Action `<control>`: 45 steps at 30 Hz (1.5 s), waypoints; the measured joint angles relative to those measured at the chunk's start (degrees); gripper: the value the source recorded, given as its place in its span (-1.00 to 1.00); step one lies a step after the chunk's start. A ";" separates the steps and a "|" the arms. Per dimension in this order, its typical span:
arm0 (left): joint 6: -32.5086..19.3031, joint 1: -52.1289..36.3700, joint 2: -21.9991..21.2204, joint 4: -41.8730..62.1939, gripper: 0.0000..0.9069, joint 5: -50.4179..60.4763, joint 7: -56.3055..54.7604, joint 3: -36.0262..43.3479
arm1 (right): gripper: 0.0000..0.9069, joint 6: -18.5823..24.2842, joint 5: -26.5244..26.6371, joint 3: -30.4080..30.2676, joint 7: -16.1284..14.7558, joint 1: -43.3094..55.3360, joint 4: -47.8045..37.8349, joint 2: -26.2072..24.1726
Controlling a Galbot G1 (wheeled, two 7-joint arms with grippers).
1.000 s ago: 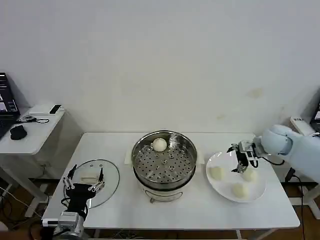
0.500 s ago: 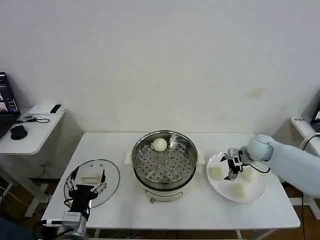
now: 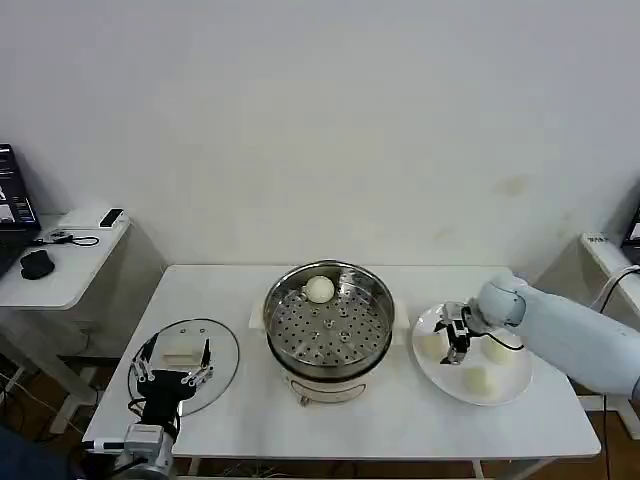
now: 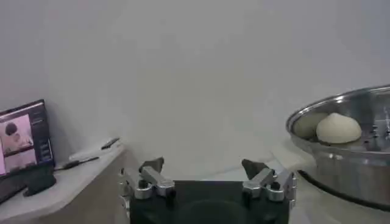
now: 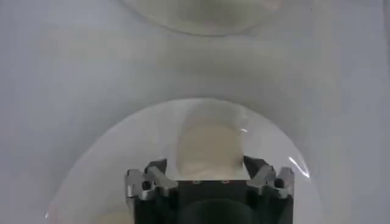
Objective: Take steamed baozi put them in steamer then cover it.
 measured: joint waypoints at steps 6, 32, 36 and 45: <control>-0.06 0.07 -0.11 -0.27 1.00 0.00 -0.06 -0.08 | 0.44 0.02 -0.52 0.33 -1.06 0.50 -0.23 -0.08; 0.05 0.26 0.28 -1.73 1.00 -0.14 -0.09 -0.10 | 0.47 -4.38 12.34 -12.71 -1.09 28.78 10.68 -2.40; 0.17 -0.16 0.27 -1.91 1.00 -0.41 -0.06 -0.40 | 0.49 -6.46 17.46 -16.20 0.13 34.36 13.94 0.06; 0.13 -0.57 -0.38 -1.99 1.00 -0.96 0.01 -1.19 | 0.49 -13.87 28.87 -20.85 6.00 39.07 17.17 8.86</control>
